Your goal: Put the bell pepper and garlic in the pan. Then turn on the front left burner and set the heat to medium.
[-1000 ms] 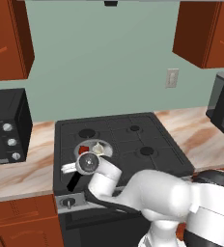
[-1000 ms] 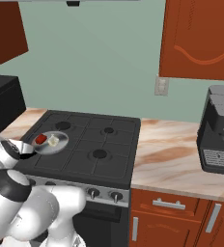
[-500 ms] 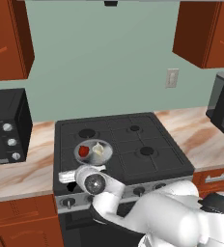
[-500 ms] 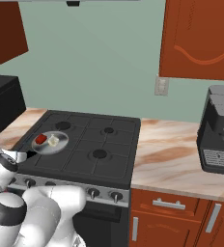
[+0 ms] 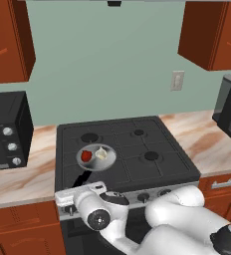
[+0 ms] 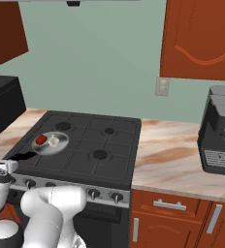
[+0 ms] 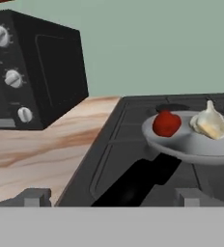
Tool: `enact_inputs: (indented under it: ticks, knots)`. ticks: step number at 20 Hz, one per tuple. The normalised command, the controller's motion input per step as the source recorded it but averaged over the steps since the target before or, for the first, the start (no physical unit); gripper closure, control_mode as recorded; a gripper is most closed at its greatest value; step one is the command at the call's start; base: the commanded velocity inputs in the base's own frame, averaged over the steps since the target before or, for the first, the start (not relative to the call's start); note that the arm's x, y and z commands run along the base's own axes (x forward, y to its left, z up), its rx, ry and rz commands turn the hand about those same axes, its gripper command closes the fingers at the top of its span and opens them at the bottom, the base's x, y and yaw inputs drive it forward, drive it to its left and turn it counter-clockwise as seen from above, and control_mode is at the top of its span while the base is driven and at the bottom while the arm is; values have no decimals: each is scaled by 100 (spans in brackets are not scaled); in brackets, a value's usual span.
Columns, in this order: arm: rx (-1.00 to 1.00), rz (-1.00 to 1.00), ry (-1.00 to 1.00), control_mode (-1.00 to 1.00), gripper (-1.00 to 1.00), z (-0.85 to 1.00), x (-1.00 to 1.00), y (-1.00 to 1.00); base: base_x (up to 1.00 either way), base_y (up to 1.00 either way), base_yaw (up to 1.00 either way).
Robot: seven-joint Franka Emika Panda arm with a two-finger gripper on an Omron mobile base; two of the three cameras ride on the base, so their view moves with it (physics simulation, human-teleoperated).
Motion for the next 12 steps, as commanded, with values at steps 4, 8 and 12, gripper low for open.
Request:
enact_inputs:
  ticks: [4,8,12]
  knots:
    - [0,0,-10,-100,-100,0,-30,13,0,0,0]
    - [0,0,-11,-100,-100,0,-26,1,0,0,0]
    - [0,0,-13,-100,-100,-2,-34,0,0,0,0]
